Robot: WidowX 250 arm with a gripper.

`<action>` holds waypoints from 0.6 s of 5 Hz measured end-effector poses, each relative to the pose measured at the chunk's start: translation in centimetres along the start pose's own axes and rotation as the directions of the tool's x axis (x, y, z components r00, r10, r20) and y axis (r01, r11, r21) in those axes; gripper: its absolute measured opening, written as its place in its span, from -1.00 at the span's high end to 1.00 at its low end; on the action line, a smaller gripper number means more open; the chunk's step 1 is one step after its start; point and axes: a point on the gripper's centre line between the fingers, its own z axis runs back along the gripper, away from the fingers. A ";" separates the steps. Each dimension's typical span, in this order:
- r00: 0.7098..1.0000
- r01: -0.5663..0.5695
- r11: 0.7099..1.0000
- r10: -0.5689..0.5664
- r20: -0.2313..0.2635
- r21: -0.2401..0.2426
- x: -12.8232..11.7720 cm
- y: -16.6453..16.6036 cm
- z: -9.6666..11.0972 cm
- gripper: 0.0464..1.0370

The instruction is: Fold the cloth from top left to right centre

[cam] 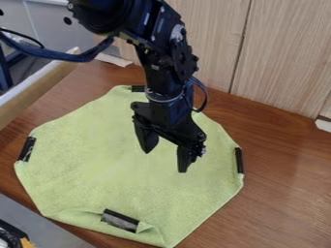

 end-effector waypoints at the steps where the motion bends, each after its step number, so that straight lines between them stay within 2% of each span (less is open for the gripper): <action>1: 1.000 -0.005 1.000 0.005 -0.025 -0.001 -0.3 0.0 -0.6 -0.92; 3: 1.000 0.025 1.000 -0.025 0.001 0.002 2.2 -2.0 -3.1 -0.92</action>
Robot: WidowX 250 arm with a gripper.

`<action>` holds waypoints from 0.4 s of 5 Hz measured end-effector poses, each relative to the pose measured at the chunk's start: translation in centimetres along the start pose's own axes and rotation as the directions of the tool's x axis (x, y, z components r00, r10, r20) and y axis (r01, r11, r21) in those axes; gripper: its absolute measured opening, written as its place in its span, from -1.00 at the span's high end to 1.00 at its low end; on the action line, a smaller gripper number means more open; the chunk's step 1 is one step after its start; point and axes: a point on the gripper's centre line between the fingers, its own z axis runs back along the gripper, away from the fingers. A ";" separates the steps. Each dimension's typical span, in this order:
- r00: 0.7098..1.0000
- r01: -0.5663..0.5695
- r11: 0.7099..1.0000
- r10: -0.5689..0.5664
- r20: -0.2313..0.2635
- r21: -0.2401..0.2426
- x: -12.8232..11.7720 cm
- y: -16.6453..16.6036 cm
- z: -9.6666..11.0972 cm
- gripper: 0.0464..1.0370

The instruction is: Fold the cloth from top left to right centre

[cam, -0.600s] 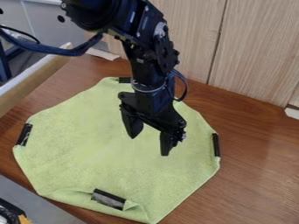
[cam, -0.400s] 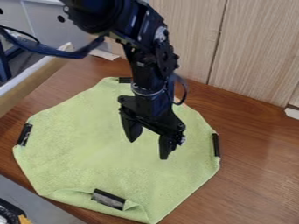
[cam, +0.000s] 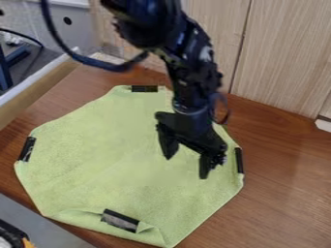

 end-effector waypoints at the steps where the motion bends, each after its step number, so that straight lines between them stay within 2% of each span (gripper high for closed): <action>1: 0.999 0.035 0.999 -0.035 0.001 -0.006 0.7 -1.5 -1.2 -0.93; 2: 0.999 0.051 0.998 -0.051 0.010 -0.025 1.7 -2.7 -2.2 -0.93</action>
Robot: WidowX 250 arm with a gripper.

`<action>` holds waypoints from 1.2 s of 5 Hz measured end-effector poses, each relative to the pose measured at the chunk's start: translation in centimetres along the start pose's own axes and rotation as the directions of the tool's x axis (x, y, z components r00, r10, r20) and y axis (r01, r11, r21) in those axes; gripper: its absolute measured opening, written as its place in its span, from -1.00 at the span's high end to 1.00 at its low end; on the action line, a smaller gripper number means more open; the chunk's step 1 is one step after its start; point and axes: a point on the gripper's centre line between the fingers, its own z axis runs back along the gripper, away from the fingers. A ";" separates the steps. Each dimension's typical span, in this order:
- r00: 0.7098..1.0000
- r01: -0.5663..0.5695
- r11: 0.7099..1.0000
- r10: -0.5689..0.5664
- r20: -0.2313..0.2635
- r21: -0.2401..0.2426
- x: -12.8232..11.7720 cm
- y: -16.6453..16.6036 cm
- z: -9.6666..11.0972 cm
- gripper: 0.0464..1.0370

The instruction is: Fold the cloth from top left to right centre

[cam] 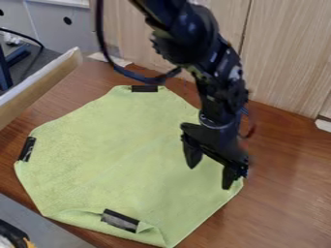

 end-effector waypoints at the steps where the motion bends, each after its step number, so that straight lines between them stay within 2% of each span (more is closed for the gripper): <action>1: 1.000 0.006 1.000 -0.006 -0.005 -0.028 0.8 -1.0 -1.0 -0.92; 2: 1.000 0.029 0.999 -0.029 -0.010 -0.019 1.8 -1.4 -1.1 -0.93; 3: 0.997 0.071 0.997 -0.070 -0.035 0.020 2.2 -1.4 -1.7 -0.86; 4: 0.995 0.089 0.994 -0.085 -0.057 0.061 2.5 -1.6 -2.2 -0.31; 5: 0.996 0.077 0.995 -0.074 -0.048 0.062 2.6 -1.8 -2.2 0.30; 6: 0.996 0.073 0.995 -0.070 -0.047 0.061 2.5 -1.9 -2.2 0.75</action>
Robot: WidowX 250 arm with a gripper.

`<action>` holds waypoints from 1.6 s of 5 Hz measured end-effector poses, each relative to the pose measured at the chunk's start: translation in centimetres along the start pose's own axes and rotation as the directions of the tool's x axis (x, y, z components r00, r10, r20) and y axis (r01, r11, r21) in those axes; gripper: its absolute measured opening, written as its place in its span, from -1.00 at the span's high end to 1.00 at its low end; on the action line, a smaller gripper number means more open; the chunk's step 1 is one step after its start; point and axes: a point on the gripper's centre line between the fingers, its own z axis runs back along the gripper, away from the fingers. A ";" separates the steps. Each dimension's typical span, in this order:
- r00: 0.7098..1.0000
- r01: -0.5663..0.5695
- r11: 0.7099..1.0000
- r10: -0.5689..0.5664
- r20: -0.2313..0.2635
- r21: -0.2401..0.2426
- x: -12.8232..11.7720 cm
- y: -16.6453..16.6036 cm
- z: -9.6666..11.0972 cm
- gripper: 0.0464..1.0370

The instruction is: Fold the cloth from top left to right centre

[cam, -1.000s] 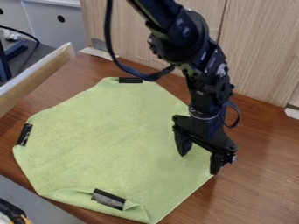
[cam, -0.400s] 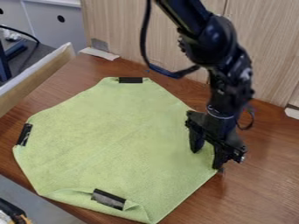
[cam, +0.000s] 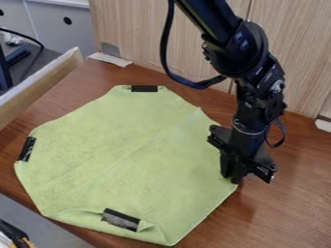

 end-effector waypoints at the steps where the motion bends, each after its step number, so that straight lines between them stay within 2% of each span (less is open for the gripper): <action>1: 1.000 -0.006 1.000 0.006 -0.001 -0.005 -0.1 -0.1 0.0 0.96; 3: 1.000 -0.008 1.000 0.007 -0.020 -0.029 -0.5 -0.1 0.1 0.98; 5: 0.998 -0.065 0.996 0.066 0.016 -0.060 -1.3 1.6 3.1 0.99; 6: 0.994 -0.103 0.993 0.104 0.031 -0.052 -2.6 3.3 4.6 0.99; 8: 0.973 -0.216 0.974 0.221 0.064 -0.070 -6.3 8.4 6.5 0.99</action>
